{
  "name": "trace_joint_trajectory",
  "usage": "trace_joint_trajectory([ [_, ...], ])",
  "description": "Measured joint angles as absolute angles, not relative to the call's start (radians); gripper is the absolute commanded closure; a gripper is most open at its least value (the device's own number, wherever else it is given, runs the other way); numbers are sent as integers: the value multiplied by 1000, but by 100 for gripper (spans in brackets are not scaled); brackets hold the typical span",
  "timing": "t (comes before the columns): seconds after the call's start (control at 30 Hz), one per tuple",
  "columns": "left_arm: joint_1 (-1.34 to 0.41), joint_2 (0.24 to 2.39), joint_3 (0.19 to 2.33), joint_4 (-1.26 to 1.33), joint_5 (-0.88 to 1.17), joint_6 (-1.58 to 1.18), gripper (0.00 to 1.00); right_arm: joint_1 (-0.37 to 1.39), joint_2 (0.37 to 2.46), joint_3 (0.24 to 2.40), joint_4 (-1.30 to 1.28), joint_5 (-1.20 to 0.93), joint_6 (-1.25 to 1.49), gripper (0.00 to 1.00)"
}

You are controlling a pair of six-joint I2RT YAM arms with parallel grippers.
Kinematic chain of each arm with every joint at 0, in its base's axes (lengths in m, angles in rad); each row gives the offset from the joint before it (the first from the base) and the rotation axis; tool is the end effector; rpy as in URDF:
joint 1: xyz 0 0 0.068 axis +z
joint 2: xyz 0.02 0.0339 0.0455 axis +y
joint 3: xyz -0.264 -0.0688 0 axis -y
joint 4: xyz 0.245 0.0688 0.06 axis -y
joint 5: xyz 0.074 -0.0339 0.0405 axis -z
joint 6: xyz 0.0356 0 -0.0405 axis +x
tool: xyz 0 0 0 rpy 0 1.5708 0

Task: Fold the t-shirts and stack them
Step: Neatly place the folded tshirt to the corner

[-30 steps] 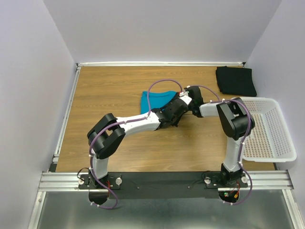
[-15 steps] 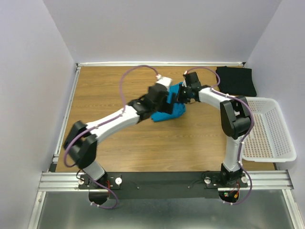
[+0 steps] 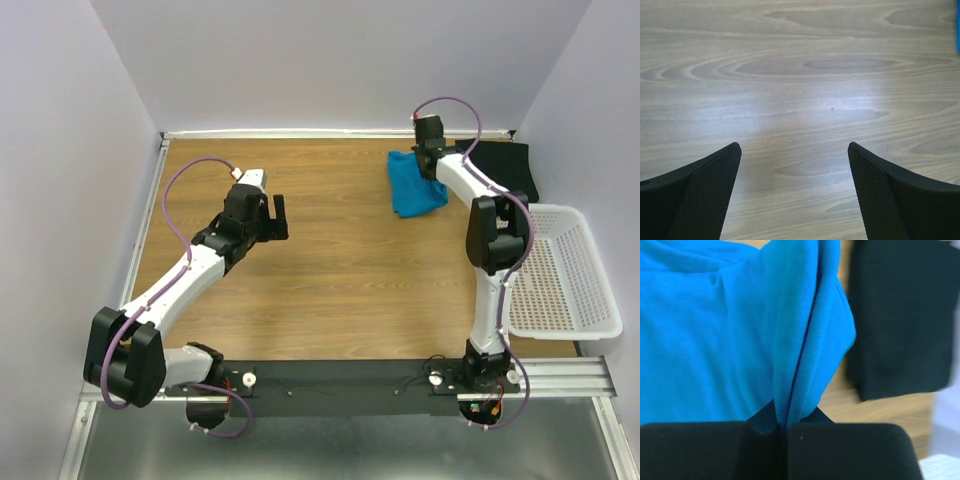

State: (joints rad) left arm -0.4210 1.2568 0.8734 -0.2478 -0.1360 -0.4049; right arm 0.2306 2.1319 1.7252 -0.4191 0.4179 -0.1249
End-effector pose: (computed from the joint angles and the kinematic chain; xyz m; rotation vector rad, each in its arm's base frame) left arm 0.2542 -0.1085 0.2641 -0.0587 2.2121 -0.3126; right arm 0.4720 0.0960 0.2169 -0.2232 2.3399 -0.4477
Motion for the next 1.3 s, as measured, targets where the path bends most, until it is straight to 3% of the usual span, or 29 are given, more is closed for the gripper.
trace_joint_trajectory([
  [0.27,-387,1247,859,-262,-64,-405,4,121,2291,1923,-430,520,-353,99],
  [0.5,-374,1247,859,-279,-45,-405,4,102,2302,1974,-393,541,-514,99],
  [1.0,-368,1263,859,-289,-32,-406,4,-33,2315,2072,-301,539,-604,99],
  [1.3,-367,1280,859,-303,-27,-411,4,-73,2429,2072,-167,569,-645,85],
])
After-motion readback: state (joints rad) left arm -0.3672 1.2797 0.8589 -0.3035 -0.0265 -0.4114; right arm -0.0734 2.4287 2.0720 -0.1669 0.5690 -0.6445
